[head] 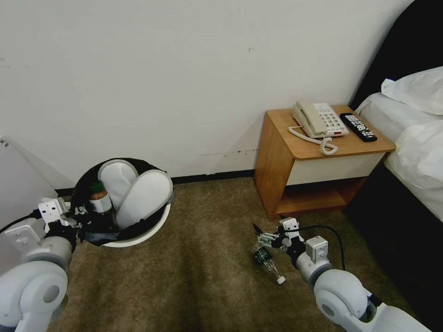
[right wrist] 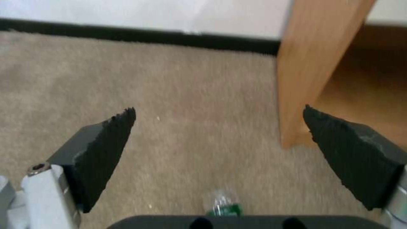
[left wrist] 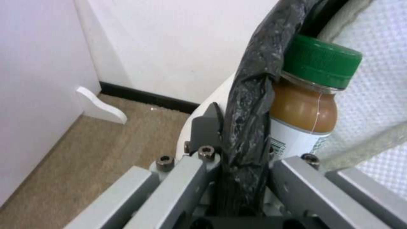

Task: Pick up the trash bin, then pick up the garbage from the floor and place it into the trash bin.

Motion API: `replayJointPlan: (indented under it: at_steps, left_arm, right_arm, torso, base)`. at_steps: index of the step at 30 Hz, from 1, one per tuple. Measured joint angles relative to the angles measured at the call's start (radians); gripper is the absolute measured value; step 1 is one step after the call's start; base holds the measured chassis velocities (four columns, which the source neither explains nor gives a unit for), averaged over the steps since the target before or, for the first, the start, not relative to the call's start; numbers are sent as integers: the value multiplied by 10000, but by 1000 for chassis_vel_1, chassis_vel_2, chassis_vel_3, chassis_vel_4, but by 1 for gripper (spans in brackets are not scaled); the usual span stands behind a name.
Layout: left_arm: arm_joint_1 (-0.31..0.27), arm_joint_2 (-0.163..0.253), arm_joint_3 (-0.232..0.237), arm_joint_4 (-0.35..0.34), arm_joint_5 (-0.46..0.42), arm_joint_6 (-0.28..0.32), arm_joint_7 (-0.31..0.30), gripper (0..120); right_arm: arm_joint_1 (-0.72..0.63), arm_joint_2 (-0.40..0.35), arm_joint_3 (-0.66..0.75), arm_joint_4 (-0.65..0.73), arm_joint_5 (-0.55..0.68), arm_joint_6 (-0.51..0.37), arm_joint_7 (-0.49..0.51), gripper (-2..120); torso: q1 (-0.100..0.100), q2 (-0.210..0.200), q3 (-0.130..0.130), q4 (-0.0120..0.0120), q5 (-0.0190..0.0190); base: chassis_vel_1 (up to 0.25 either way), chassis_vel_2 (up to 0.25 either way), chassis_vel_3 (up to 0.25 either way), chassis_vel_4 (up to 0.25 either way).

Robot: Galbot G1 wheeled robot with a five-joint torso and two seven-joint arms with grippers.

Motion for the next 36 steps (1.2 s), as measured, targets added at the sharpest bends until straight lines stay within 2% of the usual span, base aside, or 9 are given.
replayJointPlan:
  at_steps: [6,10,12,15,17,20,24,29,36]
  left_arm:
    - [-283,11,308,366,293,4,161,2]
    - [-404,8,735,573,629,26,288,2]
    - [-513,2,1169,745,862,114,393,2]
    - [-569,12,1371,835,974,129,466,2]
    - [-659,19,1667,965,1121,115,617,3]
    - [-741,27,1808,1028,1147,99,650,3]
    - [-801,-36,2173,1113,1417,16,868,4]
    - [-659,-141,2528,1114,1904,-111,1103,4]
    - [-560,-319,2859,1106,2317,-212,1175,4]
  right_arm:
    - [353,-186,-108,-494,1013,-729,250,100]
    - [352,-384,-104,-760,1363,-1108,339,100]
    - [404,-471,-170,-1004,1746,-1405,481,100]
    - [416,-511,-219,-1124,1997,-1652,641,100]
    - [512,-579,-356,-1371,2753,-2320,1099,100]
    - [517,-618,-373,-1421,3079,-2532,1278,100]
    - [703,-733,-452,-1635,4553,-3226,1757,100]
    - [815,-774,-491,-1806,5412,-3510,1883,100]
    - [990,-566,-643,-2109,5355,-3583,1852,100]
  torso:
    - [0,0,0,1,1]
    - [0,0,0,0,1]
    - [0,0,0,0,1]
    - [0,-1,0,0,0]
    - [0,-1,0,1,3]
    - [0,0,1,1,3]
    - [0,0,0,-1,3]
    - [0,0,0,1,1]
    - [0,0,0,0,1]
  base:
    - [0,0,0,0]
    - [0,0,0,0]
    - [0,0,0,0]
    - [0,0,0,0]
    - [0,0,0,0]
    - [0,0,0,0]
    - [0,0,0,0]
    - [0,0,0,0]
    - [0,0,0,0]
